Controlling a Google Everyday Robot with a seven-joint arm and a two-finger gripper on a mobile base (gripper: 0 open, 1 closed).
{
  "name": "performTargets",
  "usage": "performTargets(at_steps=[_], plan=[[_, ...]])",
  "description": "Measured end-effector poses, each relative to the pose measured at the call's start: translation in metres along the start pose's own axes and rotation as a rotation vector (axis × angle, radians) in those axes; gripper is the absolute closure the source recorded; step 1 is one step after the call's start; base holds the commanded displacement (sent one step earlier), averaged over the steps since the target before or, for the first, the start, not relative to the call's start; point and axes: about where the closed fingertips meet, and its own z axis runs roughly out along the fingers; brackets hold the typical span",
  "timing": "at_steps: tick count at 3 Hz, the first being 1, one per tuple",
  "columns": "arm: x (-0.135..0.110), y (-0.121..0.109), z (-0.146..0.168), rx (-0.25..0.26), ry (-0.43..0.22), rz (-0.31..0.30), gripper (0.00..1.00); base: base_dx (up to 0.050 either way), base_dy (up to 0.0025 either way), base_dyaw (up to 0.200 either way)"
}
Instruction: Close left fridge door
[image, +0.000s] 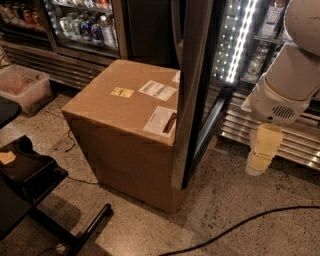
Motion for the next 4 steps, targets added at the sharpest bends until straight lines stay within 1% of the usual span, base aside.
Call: performTargets(at_steps=[1,2,3,4], plan=[[0.007,0.020,0.006,-0.006,0.002,-0.011,0.00,0.000,0.00000,0.000],[0.024,0.079,0.027,-0.034,-0.001,-0.030,0.00,0.000,0.00000,0.000],[0.024,0.079,0.027,-0.034,0.000,-0.031,0.00,0.000,0.00000,0.000],[0.010,0.080,0.030,-0.035,0.015,-0.068,0.00,0.000,0.00000,0.000]])
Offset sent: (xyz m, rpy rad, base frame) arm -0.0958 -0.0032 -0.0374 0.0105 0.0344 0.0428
